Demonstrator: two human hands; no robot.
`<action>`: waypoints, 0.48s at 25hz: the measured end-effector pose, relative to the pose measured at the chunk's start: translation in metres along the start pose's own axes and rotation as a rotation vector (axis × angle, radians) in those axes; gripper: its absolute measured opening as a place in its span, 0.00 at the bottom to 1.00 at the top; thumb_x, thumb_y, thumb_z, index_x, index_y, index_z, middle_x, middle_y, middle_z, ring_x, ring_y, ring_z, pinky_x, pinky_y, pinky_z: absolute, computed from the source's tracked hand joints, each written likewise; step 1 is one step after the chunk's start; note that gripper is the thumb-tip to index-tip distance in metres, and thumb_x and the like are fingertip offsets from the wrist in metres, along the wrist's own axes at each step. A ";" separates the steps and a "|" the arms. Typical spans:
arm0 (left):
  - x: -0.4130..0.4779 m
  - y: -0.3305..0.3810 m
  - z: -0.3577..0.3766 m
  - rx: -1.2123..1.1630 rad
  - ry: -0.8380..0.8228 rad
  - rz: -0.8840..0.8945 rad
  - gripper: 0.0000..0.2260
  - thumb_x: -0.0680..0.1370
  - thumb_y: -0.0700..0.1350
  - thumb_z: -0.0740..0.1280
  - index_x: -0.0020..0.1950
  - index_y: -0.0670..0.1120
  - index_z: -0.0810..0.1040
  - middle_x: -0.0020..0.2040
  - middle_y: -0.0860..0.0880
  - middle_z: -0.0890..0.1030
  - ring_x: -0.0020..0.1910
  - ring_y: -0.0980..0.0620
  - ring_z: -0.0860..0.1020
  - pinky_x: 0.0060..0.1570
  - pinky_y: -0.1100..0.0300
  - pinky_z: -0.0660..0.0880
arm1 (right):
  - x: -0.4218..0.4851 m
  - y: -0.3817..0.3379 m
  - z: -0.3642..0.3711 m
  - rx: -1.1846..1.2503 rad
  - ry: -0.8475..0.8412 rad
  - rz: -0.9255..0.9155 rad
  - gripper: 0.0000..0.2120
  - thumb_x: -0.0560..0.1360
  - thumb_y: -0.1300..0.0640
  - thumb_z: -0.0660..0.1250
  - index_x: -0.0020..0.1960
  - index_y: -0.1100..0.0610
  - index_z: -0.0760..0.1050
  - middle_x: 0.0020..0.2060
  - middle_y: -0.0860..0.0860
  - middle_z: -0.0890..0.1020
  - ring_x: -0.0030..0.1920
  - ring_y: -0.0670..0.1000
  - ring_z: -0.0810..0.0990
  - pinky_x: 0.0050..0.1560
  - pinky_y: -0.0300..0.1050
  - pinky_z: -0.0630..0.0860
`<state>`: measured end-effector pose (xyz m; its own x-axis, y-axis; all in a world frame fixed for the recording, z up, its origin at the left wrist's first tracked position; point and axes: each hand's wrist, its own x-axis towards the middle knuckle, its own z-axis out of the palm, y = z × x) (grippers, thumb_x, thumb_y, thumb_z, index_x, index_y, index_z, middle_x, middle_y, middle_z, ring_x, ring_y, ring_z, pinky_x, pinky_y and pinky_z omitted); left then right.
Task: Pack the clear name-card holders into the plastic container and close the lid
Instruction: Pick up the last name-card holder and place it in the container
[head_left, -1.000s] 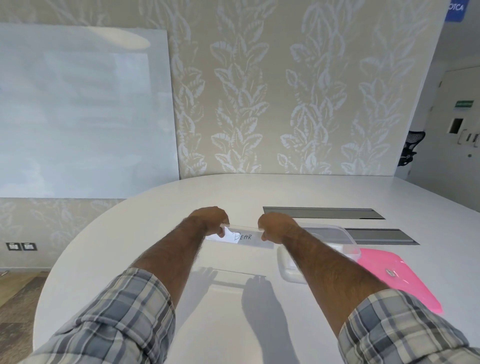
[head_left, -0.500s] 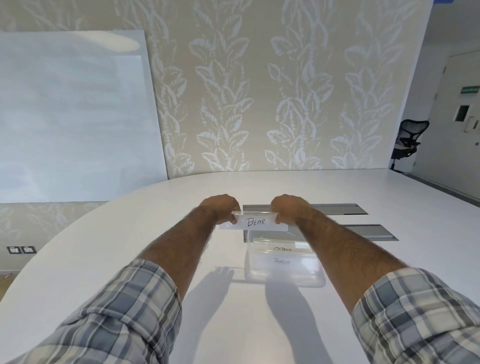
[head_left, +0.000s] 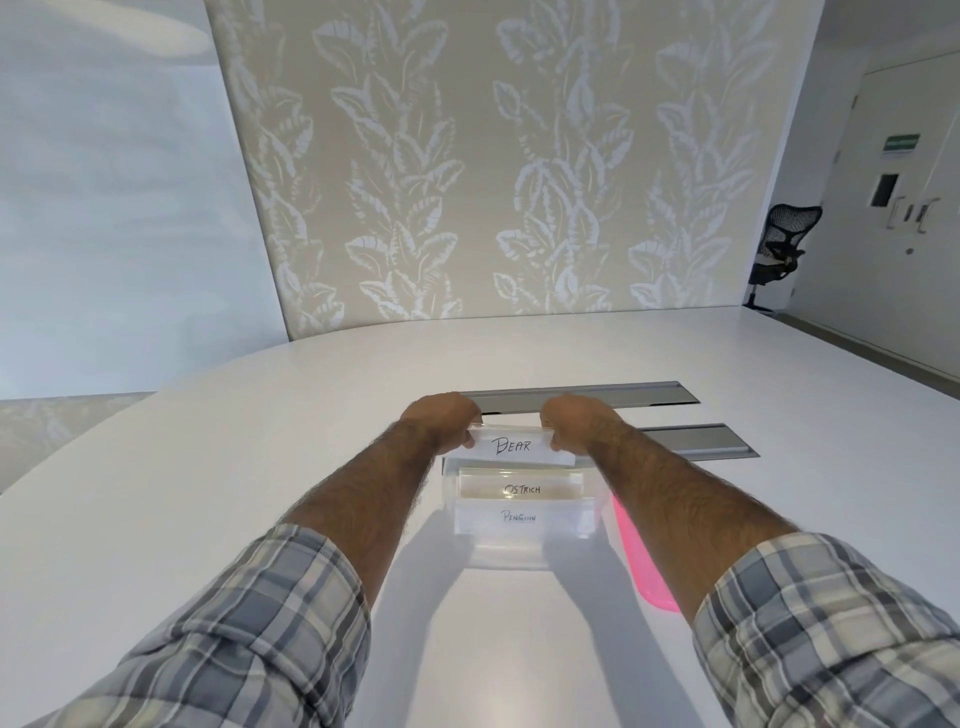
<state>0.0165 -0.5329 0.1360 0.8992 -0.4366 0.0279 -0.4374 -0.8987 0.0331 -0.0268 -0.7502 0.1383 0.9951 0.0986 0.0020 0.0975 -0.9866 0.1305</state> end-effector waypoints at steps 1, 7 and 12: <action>0.003 0.002 0.004 -0.002 -0.004 0.000 0.19 0.76 0.42 0.69 0.67 0.52 0.78 0.59 0.53 0.83 0.61 0.47 0.79 0.48 0.57 0.68 | 0.003 0.002 0.003 -0.009 -0.006 -0.001 0.16 0.74 0.60 0.69 0.62 0.57 0.77 0.59 0.54 0.80 0.58 0.58 0.80 0.56 0.51 0.78; 0.012 0.014 0.017 -0.114 -0.028 -0.032 0.19 0.77 0.39 0.61 0.67 0.49 0.76 0.52 0.54 0.86 0.59 0.48 0.78 0.53 0.56 0.70 | 0.015 0.009 0.023 -0.068 -0.036 -0.012 0.16 0.75 0.63 0.67 0.63 0.58 0.76 0.59 0.56 0.80 0.58 0.59 0.80 0.55 0.50 0.78; 0.016 0.024 0.027 -0.118 -0.061 -0.031 0.17 0.76 0.39 0.59 0.63 0.48 0.78 0.52 0.53 0.86 0.55 0.47 0.79 0.53 0.57 0.71 | 0.020 0.018 0.029 -0.112 -0.036 -0.013 0.16 0.74 0.66 0.65 0.61 0.59 0.77 0.57 0.56 0.81 0.56 0.59 0.81 0.52 0.48 0.77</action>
<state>0.0206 -0.5626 0.1101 0.9098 -0.4136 -0.0351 -0.4044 -0.9022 0.1501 -0.0050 -0.7702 0.1124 0.9939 0.1043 -0.0359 0.1099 -0.9645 0.2399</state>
